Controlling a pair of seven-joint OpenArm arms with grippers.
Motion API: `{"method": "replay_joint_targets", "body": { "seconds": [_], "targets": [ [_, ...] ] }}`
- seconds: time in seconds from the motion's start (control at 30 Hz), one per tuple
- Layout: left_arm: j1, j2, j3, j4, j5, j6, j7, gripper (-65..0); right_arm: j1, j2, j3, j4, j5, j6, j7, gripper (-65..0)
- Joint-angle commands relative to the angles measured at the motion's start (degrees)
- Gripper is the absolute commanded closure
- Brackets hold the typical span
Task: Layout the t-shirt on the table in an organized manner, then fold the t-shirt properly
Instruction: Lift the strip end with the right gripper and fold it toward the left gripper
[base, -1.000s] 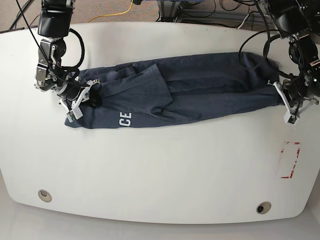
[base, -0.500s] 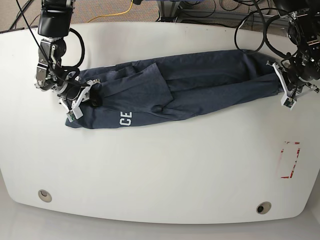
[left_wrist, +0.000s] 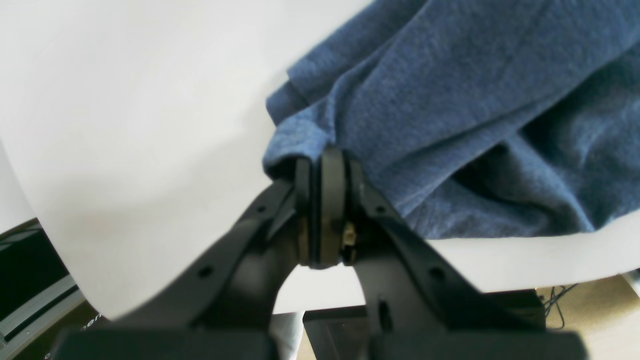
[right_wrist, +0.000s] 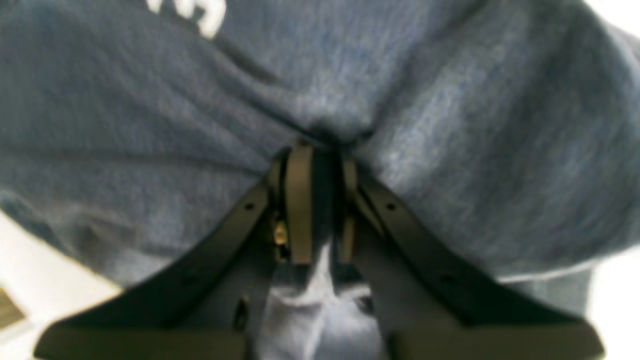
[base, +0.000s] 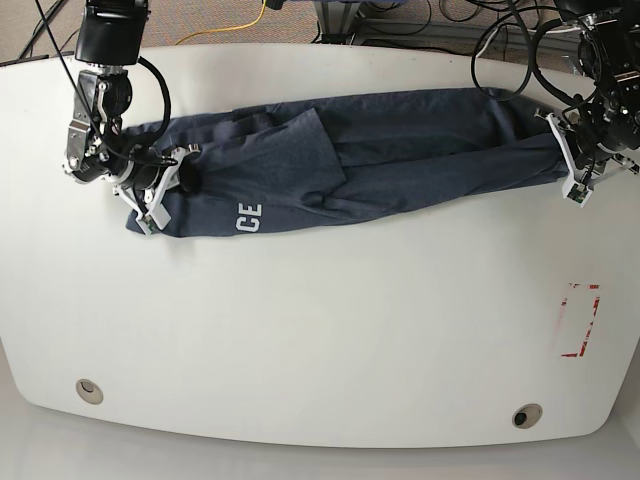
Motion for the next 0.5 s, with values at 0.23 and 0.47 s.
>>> {"method": "replay_joint_targets", "body": {
  "seconds": [0.23, 0.47],
  "targets": [
    [-0.5, -0.9, -0.1, 0.8, 0.4, 0.0, -0.5, 0.0, 2.1, -3.2, 0.8, 12.6, 8.6, -0.1, -8.2, -7.9],
    [-0.5, -0.9, -0.1, 0.8, 0.4, 0.0, -0.5, 0.0, 1.7, -5.4, 0.8, 13.0, 8.9, -0.1, -8.8, -7.9]
  ]
}}
